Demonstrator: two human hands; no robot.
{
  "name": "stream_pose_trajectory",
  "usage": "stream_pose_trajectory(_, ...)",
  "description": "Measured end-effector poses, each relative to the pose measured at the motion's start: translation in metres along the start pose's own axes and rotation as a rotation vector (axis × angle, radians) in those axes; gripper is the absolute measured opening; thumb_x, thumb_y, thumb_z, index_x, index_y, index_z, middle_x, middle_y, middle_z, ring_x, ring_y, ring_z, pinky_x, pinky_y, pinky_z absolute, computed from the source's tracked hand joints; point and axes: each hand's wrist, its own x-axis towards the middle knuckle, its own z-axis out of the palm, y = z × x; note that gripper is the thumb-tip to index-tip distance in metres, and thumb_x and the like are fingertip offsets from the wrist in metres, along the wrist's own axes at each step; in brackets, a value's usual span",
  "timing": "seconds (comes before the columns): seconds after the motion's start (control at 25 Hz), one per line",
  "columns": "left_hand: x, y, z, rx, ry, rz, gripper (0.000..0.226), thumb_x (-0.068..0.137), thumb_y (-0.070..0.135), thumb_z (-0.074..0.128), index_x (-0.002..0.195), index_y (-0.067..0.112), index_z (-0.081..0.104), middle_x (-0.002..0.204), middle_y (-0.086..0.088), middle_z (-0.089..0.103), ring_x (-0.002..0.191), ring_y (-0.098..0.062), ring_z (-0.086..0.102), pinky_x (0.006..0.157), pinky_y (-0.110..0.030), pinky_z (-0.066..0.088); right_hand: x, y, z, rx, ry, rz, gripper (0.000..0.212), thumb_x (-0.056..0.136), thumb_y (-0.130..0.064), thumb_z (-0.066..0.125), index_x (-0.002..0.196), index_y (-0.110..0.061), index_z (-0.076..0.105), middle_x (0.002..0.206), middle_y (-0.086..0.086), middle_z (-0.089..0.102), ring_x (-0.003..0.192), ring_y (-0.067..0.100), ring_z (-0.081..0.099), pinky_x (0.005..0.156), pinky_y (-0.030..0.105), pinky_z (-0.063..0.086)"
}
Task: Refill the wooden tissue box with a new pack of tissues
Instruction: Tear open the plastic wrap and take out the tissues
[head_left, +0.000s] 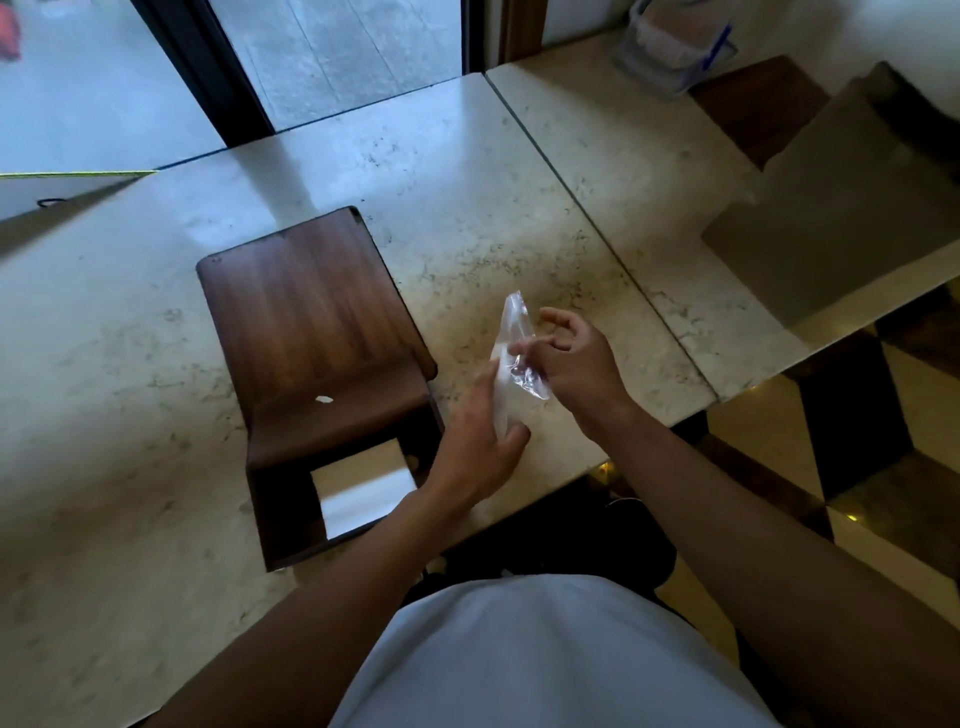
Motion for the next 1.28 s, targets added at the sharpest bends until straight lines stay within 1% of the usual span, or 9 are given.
stream_pose_trajectory(0.08,-0.005,0.004,-0.011,-0.019,-0.004,0.033,0.069,0.083,0.026,0.063,0.148,0.025,0.04,0.139,0.011,0.056,0.118,0.002,0.052,0.091,-0.005,0.041,-0.004,0.001,-0.003,0.054,-0.068,0.023,0.037,0.081,-0.014,0.078,0.116,-0.007,0.067,0.093,0.012,0.08,0.084,0.023,0.077,0.074,0.034,0.06)
stream_pose_trajectory(0.16,-0.006,0.011,-0.021,-0.051,0.041,0.022,0.059,0.084,0.032,0.058,0.141,0.018,0.053,0.135,0.003,0.063,0.118,-0.007,0.058,0.096,-0.021,0.048,-0.009,0.002,-0.005,0.077,-0.145,0.032,0.021,0.091,-0.011,0.07,0.108,0.0,0.069,0.091,0.013,0.08,0.082,0.025,0.078,0.07,0.031,0.06)
stream_pose_trajectory(0.24,-0.005,0.022,-0.028,-0.134,0.096,-0.043,0.052,0.086,0.038,0.052,0.13,0.013,0.062,0.124,-0.002,0.068,0.11,-0.012,0.064,0.093,-0.032,0.054,-0.014,0.003,-0.005,0.06,-0.197,0.037,0.015,0.094,-0.009,0.066,0.103,0.002,0.07,0.087,0.011,0.08,0.078,0.025,0.078,0.065,0.028,0.06)
stream_pose_trajectory(0.36,-0.001,0.036,-0.034,-0.141,0.181,-0.094,0.03,0.097,0.03,0.056,0.12,0.013,0.066,0.109,0.001,0.069,0.094,-0.006,0.067,0.082,-0.03,0.058,-0.02,0.002,-0.002,0.003,-0.222,0.024,0.011,0.094,-0.01,0.067,0.095,-0.003,0.074,0.08,0.006,0.08,0.075,0.022,0.078,0.061,0.025,0.059)
stream_pose_trajectory(0.48,-0.001,0.039,-0.04,-0.129,0.236,-0.108,0.019,0.097,0.025,0.062,0.11,0.015,0.072,0.099,0.005,0.072,0.086,-0.004,0.068,0.075,-0.024,0.057,-0.025,0.002,0.0,-0.017,-0.242,0.02,0.012,0.09,-0.013,0.071,0.094,-0.003,0.077,0.087,0.01,0.079,0.078,0.025,0.077,0.061,0.025,0.056)
stream_pose_trajectory(0.64,0.0,0.039,-0.05,-0.205,0.217,-0.165,0.009,0.095,0.019,0.067,0.096,0.019,0.075,0.084,0.006,0.075,0.073,-0.008,0.073,0.072,-0.029,0.062,-0.029,0.004,-0.002,-0.099,-0.274,0.016,0.014,0.087,-0.017,0.076,0.094,-0.005,0.078,0.093,0.016,0.078,0.076,0.021,0.071,0.06,0.027,0.05)
stream_pose_trajectory(0.88,0.002,0.04,-0.057,-0.37,0.103,-0.269,0.021,0.09,0.028,0.074,0.094,0.006,0.076,0.079,-0.007,0.079,0.072,-0.021,0.077,0.072,-0.041,0.064,-0.036,0.002,0.001,-0.083,-0.296,0.008,0.015,0.082,-0.025,0.081,0.079,-0.012,0.074,0.073,0.002,0.073,0.069,0.014,0.066,0.057,0.021,0.05)
stream_pose_trajectory(1.08,0.004,0.04,-0.058,-0.428,0.037,-0.329,0.021,0.088,0.026,0.076,0.089,0.004,0.076,0.074,-0.013,0.078,0.071,-0.029,0.077,0.074,-0.045,0.064,-0.036,0.0,-0.001,-0.159,-0.296,0.0,0.01,0.085,-0.014,0.078,0.081,-0.007,0.073,0.073,0.004,0.073,0.067,0.011,0.067,0.059,0.024,0.05)
stream_pose_trajectory(1.28,0.003,0.039,-0.063,-0.515,-0.012,-0.35,0.02,0.091,0.021,0.073,0.091,0.001,0.077,0.077,-0.017,0.077,0.074,-0.032,0.077,0.07,-0.039,0.065,-0.04,0.001,-0.006,-0.149,-0.303,-0.045,0.016,0.083,-0.016,0.08,0.089,-0.002,0.075,0.078,0.008,0.074,0.069,0.012,0.066,0.059,0.02,0.051)
